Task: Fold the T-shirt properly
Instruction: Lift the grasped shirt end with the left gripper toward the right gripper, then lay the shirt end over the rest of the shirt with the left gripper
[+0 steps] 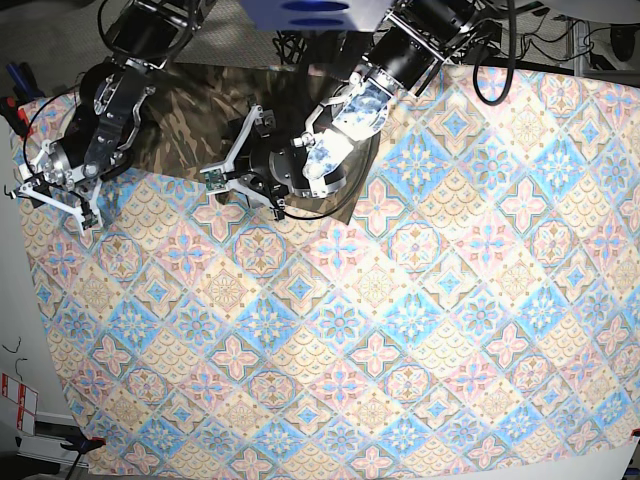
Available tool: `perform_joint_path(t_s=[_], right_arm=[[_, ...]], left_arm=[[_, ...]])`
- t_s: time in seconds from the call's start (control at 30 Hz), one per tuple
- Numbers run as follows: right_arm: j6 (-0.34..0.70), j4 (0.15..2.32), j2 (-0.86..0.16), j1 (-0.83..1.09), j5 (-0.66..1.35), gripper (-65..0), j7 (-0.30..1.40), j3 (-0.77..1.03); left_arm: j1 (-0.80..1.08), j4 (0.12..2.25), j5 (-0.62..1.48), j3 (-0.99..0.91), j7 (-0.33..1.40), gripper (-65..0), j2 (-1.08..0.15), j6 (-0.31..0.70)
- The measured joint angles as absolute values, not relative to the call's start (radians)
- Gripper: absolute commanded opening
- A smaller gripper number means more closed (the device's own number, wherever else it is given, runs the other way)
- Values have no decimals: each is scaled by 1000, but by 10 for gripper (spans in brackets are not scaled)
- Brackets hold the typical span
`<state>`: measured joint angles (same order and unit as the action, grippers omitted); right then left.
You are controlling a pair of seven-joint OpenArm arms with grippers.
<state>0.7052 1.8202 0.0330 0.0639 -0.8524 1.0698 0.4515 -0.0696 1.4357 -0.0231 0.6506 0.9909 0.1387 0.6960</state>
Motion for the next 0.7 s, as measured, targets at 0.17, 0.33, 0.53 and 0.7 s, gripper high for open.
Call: perform_joint_path(t_s=[0.17, 0.33, 0.53, 0.7], right_arm=[[706, 1772, 33, 64, -852, -296, 1070, 451], [705, 1761, 33, 64, -853, -296, 1066, 448], [704, 1760, 33, 64, -852, -296, 1066, 446], [704, 1760, 33, 64, -853, -296, 1067, 447]], left_arm=[[-69, 1505, 38, 650, 1006, -236, 135, 696], [-77, 1726, 218, 648, 987, -237, 140, 696], [-66, 1851, 270, 547, 984, -385, 77, 705], [-20, 1848, 258, 304, 996, -650, -25, 693]])
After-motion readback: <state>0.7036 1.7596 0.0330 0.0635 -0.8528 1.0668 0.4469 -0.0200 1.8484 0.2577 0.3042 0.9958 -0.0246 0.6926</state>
